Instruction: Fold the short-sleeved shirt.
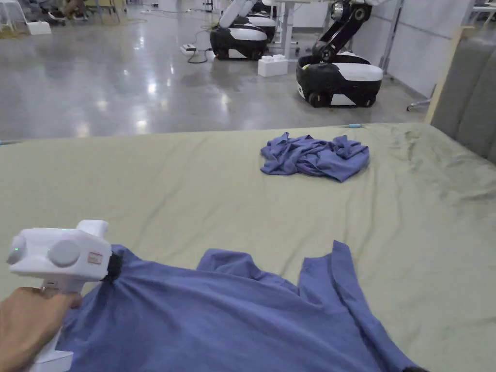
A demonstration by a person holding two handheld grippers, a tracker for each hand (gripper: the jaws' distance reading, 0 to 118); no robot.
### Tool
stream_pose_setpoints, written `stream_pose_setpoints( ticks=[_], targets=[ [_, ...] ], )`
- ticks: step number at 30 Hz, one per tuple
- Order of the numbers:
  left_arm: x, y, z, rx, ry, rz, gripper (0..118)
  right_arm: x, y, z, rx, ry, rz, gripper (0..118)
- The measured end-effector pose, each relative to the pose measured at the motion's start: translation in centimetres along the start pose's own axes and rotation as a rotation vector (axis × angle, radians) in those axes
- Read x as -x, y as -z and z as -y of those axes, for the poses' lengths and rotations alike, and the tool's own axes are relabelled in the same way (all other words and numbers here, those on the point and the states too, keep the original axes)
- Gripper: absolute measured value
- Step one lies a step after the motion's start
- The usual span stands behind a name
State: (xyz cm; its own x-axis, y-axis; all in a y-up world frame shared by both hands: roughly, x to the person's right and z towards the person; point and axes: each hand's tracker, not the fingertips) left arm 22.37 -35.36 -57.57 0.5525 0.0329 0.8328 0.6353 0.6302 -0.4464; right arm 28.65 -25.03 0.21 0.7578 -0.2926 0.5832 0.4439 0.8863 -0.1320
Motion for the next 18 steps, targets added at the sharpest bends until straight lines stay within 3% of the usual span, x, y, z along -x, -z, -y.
stream_pose_setpoints(
  ticks=[5, 6, 8, 9, 11, 12, 13, 14, 15, 16, 17, 18],
  targets=[
    [-0.5, -6.1, 2.1, -0.049, 0.012, 0.056, 0, -5.1, 11.0, -4.1, 0.032, 0.027, 0.085, 6],
    [-0.5, -7.3, 2.6, -0.065, -0.002, 0.067, 0, -6.4, 14.9, -4.3, 0.087, 0.002, 0.133, 29],
    [-0.2, -9.4, 3.7, -0.115, -0.079, 0.106, 0, -10.9, 21.8, -3.7, 0.326, -0.040, 0.265, 104],
    [0.5, -10.0, 3.4, -0.126, -0.119, 0.124, 0, -12.0, 24.4, -2.7, 0.414, -0.045, 0.318, 103],
    [0.6, -11.3, 4.3, -0.127, -0.175, 0.165, 0, -13.3, 27.4, -0.2, 0.578, -0.003, 0.240, 98],
    [0.6, -11.8, 4.6, -0.130, -0.179, 0.163, 0, -13.1, 27.8, 1.0, 0.656, -0.002, 0.229, 88],
    [1.0, -11.9, 4.2, -0.124, -0.180, 0.165, 0, -12.4, 27.5, 1.7, 0.644, -0.097, 0.281, 84],
    [1.1, -12.0, 4.4, -0.124, -0.185, 0.174, 0, -11.8, 26.4, 0.9, 0.531, -0.154, 0.242, 74],
    [1.0, -12.2, 4.5, -0.125, -0.182, 0.167, 0, -11.8, 25.8, -0.3, 0.539, -0.097, 0.248, 37],
    [1.1, -12.4, 4.5, -0.125, -0.186, 0.171, 0, -12.2, 24.9, -1.1, 0.485, -0.027, 0.174, 4],
    [1.2, -12.3, 4.2, -0.127, -0.193, 0.187, 0, -12.1, 23.8, -1.8, 0.435, 0.029, 0.170, 4],
    [1.0, -12.6, 4.1, -0.134, -0.188, 0.173, 0, -11.7, 23.4, -2.7, 0.444, 0.012, 0.190, 4]
  ],
)
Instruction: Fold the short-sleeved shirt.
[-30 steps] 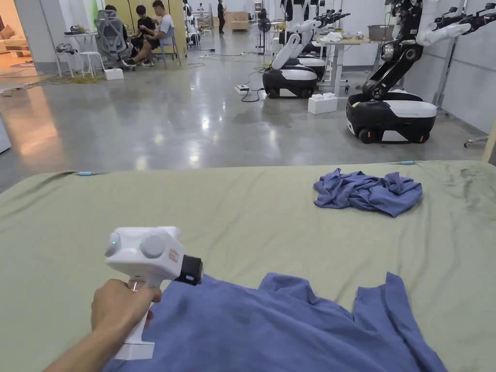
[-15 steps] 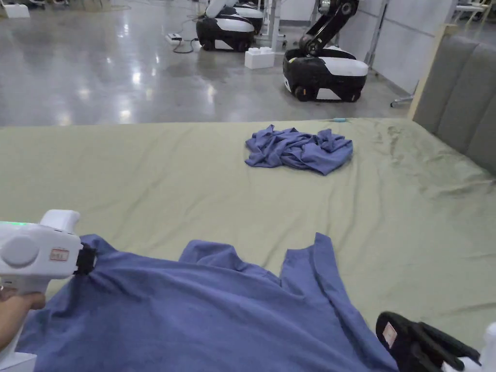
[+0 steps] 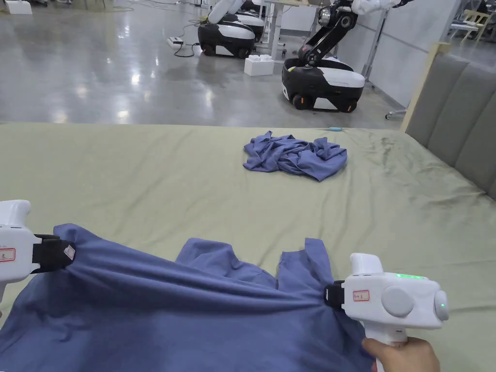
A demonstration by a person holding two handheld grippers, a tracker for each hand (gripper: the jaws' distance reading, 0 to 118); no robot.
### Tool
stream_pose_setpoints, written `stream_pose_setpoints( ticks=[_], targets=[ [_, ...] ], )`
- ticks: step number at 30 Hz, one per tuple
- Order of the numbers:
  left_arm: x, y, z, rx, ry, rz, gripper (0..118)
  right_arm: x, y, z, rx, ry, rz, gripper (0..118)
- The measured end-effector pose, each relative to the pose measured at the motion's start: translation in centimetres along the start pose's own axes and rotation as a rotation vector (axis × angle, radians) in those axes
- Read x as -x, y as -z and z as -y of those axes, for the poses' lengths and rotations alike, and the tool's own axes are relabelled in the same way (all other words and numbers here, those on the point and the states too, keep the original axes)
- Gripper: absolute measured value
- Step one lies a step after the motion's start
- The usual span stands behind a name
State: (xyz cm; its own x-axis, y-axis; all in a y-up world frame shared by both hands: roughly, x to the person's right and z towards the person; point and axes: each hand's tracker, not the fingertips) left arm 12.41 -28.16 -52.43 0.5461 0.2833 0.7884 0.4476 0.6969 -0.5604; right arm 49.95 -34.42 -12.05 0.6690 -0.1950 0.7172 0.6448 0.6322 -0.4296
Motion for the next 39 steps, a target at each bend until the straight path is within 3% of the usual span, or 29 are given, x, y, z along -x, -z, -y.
stream_pose_setpoints(
  ticks=[4, 15, 21, 28, 35, 39],
  targets=[
    [0.0, -1.8, -1.0, -0.046, -0.003, 0.013, 0, 0.4, -4.0, -1.4, -0.051, -0.011, -0.071, 4],
    [1.1, -13.4, -5.5, -0.217, -0.046, 0.029, 0, 4.3, -14.3, -7.0, -0.223, 0.080, -0.314, 4],
    [1.2, -18.4, -11.1, -0.308, -0.051, 0.012, 0, 9.1, -18.2, -12.9, -0.324, 0.031, -0.321, 4],
    [1.5, -18.5, -18.6, -0.345, -0.067, -0.043, 0, 15.1, -18.8, -21.6, -0.397, 0.003, -0.250, 4],
    [2.4, -16.3, -25.9, -0.379, -0.098, -0.075, 0, 17.7, -17.4, -31.4, -0.488, -0.006, -0.181, 4],
    [2.6, -14.6, -29.4, -0.393, -0.073, -0.096, 0, 18.6, -17.0, -36.4, -0.558, 0.035, -0.168, 4]
  ],
)
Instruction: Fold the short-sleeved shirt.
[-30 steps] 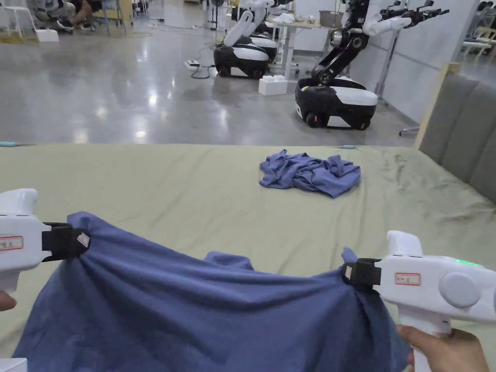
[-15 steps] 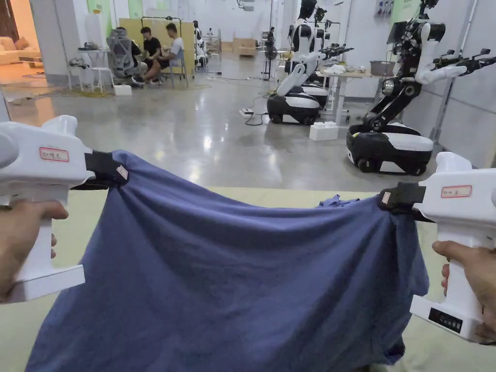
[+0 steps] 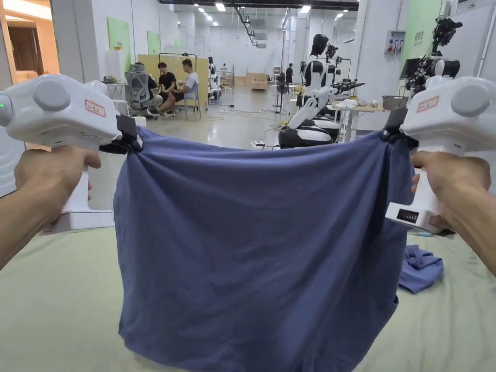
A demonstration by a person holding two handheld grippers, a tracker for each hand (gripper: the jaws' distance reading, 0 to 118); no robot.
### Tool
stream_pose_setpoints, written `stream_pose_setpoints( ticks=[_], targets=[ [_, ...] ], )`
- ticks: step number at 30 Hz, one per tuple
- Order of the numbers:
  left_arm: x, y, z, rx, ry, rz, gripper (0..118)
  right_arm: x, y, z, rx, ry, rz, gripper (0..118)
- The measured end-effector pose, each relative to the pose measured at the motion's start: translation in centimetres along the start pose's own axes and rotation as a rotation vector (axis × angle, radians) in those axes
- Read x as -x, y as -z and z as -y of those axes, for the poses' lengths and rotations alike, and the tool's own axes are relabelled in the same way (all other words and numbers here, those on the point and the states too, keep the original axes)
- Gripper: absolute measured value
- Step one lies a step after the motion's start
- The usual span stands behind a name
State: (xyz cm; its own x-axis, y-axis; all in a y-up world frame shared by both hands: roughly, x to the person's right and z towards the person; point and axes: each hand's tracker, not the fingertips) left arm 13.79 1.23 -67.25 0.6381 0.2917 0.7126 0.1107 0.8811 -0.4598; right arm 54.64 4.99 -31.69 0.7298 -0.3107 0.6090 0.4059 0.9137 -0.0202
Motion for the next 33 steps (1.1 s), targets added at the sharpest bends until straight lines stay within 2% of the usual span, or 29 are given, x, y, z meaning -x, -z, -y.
stream_pose_setpoints(
  ticks=[4, 8, 11, 16, 24, 25, 26, 31, 33],
  targets=[
    [0.0, 2.6, -2.0, -0.039, -0.035, 0.027, 0, 0.8, 2.6, -3.4, -0.038, 0.005, 0.003, 4],
    [-0.3, 4.4, -3.9, -0.088, -0.063, 0.044, 0, 2.2, 3.8, -6.1, -0.099, -0.043, 0.032, 4],
    [-0.5, 5.1, -5.0, -0.114, -0.081, 0.064, 0, 2.6, 4.1, -7.8, -0.139, -0.039, 0.024, 4],
    [-0.5, 5.2, -4.7, -0.118, -0.073, 0.063, 0, 2.6, 3.7, -7.3, -0.140, -0.067, 0.018, 4],
    [0.8, 4.1, 1.7, -0.062, -0.063, 0.073, 0, -1.1, 1.9, -0.2, -0.059, -0.048, 0.004, 4],
    [1.0, 3.9, 3.0, -0.054, -0.065, 0.073, 0, -1.7, 1.4, 1.0, -0.049, -0.027, -0.007, 4],
    [1.3, 3.5, 4.4, -0.045, -0.074, 0.078, 0, -2.4, 0.9, 2.4, -0.035, -0.006, -0.022, 4],
    [2.8, 0.7, 13.3, 0.009, -0.089, 0.108, 0, -4.7, -3.3, 11.3, 0.061, -0.070, -0.046, 4],
    [3.1, -1.3, 18.1, 0.038, -0.118, 0.148, 0, -6.3, -5.7, 15.9, 0.125, -0.040, -0.097, 4]
  ],
)
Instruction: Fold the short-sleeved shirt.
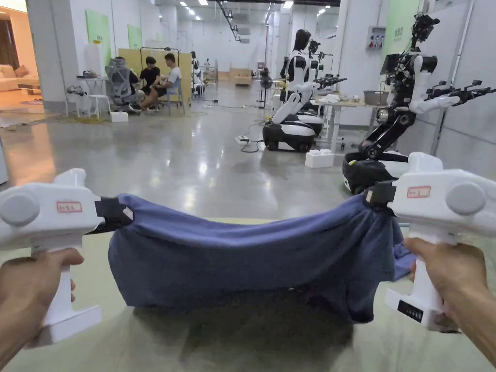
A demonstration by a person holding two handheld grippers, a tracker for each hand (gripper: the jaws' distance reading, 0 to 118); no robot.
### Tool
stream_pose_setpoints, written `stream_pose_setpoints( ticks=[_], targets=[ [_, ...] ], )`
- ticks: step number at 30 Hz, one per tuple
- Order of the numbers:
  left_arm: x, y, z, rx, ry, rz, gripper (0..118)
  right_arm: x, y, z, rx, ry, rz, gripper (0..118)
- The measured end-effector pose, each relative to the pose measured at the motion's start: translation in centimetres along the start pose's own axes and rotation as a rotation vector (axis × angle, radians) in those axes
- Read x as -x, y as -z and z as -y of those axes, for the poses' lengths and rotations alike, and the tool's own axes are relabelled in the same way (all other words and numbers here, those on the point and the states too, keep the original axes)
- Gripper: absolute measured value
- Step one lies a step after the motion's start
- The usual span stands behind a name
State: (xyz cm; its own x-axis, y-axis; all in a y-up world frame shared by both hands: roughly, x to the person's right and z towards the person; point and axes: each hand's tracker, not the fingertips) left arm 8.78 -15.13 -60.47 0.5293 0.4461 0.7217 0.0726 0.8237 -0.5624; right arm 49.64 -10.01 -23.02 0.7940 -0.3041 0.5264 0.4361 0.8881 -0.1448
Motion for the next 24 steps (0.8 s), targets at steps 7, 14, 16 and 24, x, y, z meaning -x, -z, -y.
stream_pose_setpoints(
  ticks=[7, 14, 16, 24],
  targets=[
    [2.3, -8.5, 14.8, 0.104, 0.001, 0.021, 0, -3.2, -8.3, 16.7, 0.171, -0.007, -0.057, 4],
    [2.6, -17.6, 22.3, 0.219, 0.111, 0.036, 0, -2.0, -18.4, 27.2, 0.208, 0.001, -0.104, 4],
    [2.8, -19.2, 23.3, 0.230, 0.157, 0.012, 0, -1.3, -19.7, 29.0, 0.243, -0.017, -0.127, 4],
    [6.3, -21.9, 27.6, 0.310, 0.083, -0.018, 0, -3.1, -21.1, 33.4, 0.325, 0.030, -0.129, 4]
  ],
)
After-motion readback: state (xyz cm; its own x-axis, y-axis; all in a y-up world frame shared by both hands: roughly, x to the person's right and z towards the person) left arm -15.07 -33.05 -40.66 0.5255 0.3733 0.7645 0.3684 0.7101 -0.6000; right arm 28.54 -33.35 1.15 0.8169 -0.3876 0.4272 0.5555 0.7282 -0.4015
